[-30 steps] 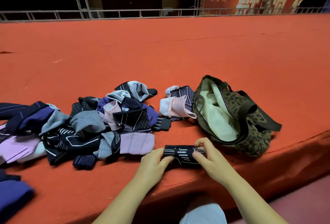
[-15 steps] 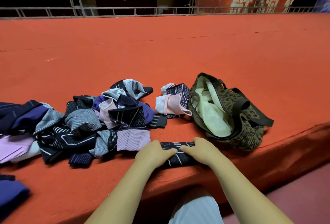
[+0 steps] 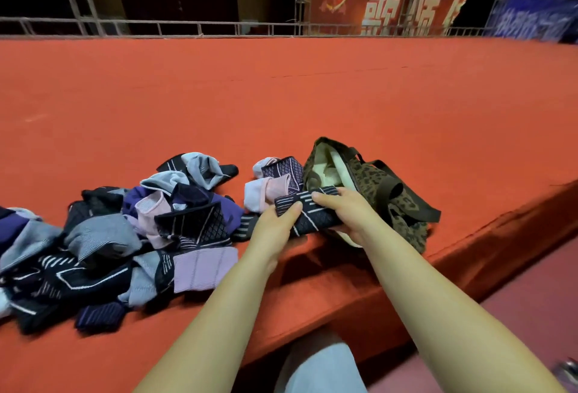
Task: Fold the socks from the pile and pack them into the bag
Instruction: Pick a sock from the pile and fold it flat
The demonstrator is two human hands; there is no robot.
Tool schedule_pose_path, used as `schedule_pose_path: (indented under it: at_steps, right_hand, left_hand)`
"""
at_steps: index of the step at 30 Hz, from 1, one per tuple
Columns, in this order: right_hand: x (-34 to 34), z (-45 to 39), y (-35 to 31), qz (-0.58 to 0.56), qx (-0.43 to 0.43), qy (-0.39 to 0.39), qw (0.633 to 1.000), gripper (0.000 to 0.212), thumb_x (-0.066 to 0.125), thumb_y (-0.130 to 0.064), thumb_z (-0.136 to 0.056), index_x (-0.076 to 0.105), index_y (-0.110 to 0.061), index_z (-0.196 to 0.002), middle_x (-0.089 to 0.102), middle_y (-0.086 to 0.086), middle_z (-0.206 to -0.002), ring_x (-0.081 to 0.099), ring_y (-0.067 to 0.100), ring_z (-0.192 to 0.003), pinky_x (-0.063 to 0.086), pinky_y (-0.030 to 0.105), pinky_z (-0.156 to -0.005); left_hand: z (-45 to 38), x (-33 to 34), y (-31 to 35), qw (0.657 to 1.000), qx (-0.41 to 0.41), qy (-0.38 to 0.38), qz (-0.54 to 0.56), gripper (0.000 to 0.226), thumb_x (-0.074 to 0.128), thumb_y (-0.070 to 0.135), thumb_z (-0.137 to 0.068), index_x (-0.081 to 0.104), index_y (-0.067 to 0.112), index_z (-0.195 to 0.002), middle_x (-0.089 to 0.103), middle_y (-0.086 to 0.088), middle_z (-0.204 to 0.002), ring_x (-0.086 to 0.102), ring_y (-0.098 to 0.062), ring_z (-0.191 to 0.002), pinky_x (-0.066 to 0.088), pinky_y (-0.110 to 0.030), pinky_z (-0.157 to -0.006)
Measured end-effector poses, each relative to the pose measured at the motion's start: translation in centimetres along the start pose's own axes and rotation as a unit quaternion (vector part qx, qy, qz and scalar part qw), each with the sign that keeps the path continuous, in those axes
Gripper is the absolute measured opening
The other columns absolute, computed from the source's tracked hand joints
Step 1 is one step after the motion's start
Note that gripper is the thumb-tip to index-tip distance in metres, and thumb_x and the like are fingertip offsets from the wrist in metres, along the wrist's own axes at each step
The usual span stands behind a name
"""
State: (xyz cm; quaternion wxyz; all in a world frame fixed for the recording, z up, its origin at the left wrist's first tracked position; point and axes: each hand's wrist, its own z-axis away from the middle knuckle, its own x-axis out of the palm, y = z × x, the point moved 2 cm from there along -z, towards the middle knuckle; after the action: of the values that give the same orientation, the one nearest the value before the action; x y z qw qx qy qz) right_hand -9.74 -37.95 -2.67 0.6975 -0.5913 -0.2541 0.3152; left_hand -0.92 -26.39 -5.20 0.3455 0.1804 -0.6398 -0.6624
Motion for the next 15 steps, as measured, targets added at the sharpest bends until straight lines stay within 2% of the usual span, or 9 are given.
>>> schedule_pose_path:
  at_steps: [1, 3, 5, 9, 12, 15]
  right_hand:
    - [-0.9, -1.1, -0.5, 0.012, 0.021, 0.001, 1.000, 0.017, 0.066, -0.020, -0.086, 0.066, -0.010, -0.101, 0.069, 0.006, -0.087, 0.064, 0.019, -0.077, 0.050, 0.032, -0.073]
    - [-2.7, -3.1, -0.9, 0.043, 0.071, 0.009, 0.996, 0.013, 0.067, -0.024, -0.086, 0.066, -0.015, -0.094, 0.069, 0.003, -0.085, 0.062, 0.017, -0.077, 0.046, 0.032, -0.076]
    - [-4.8, -4.7, -0.8, 0.071, 0.099, 0.024, 0.992, 0.012, 0.068, -0.024, -0.085, 0.066, -0.013, -0.086, 0.068, 0.006, -0.081, 0.061, 0.018, -0.069, 0.045, 0.028, -0.064]
    - [-9.1, -7.1, -0.8, 0.163, 0.071, 0.038, 0.983, 0.019, 0.065, -0.027, -0.088, 0.068, -0.010, -0.082, 0.069, 0.008, -0.081, 0.062, 0.021, -0.070, 0.047, 0.028, -0.065]
    - [-12.5, -9.0, -1.5, 0.270, -0.001, 0.084, 0.959, 0.024, 0.063, -0.031, -0.090, 0.060, -0.013, -0.075, 0.064, 0.003, -0.074, 0.057, 0.016, -0.065, 0.041, 0.028, -0.057]
    - [-15.3, -10.8, -2.3, 0.397, -0.056, 0.158, 0.903, 0.030, 0.058, -0.035, -0.092, 0.046, -0.014, -0.073, 0.055, 0.002, -0.074, 0.050, 0.017, -0.064, 0.034, 0.031, -0.054]
  left_hand:
    - [-1.1, 1.0, 0.4, 1.000, -0.001, -0.007, 0.006, 0.008, 0.057, 0.021, -0.094, 0.065, 0.024, -0.094, 0.070, -0.002, -0.099, 0.066, -0.020, -0.091, 0.057, -0.040, -0.076]
    - [-3.0, 2.7, 0.6, 0.999, -0.029, -0.014, 0.032, 0.008, 0.056, 0.018, -0.094, 0.063, 0.022, -0.096, 0.067, -0.005, -0.099, 0.065, -0.021, -0.088, 0.057, -0.037, -0.072]
    - [-4.8, 4.5, 0.2, 0.996, -0.074, -0.027, 0.047, 0.013, 0.055, 0.017, -0.094, 0.059, 0.020, -0.107, 0.065, -0.003, -0.101, 0.063, -0.016, -0.088, 0.057, -0.031, -0.062]
    - [-7.8, 8.5, -0.7, 0.987, -0.137, -0.055, 0.062, 0.021, 0.054, 0.014, -0.095, 0.055, 0.019, -0.116, 0.061, -0.003, -0.111, 0.060, -0.015, -0.093, 0.058, -0.027, -0.058]
    - [-10.2, 11.9, -1.0, 0.980, -0.169, -0.069, 0.083, 0.023, 0.051, 0.011, -0.096, 0.053, 0.016, -0.118, 0.059, -0.005, -0.115, 0.058, -0.019, -0.098, 0.056, -0.033, -0.073]
    - [-12.5, 14.3, -1.4, 0.979, -0.186, -0.073, 0.043, 0.028, 0.049, 0.015, -0.097, 0.051, 0.013, -0.125, 0.058, -0.008, -0.126, 0.056, -0.024, -0.113, 0.046, -0.040, -0.097]
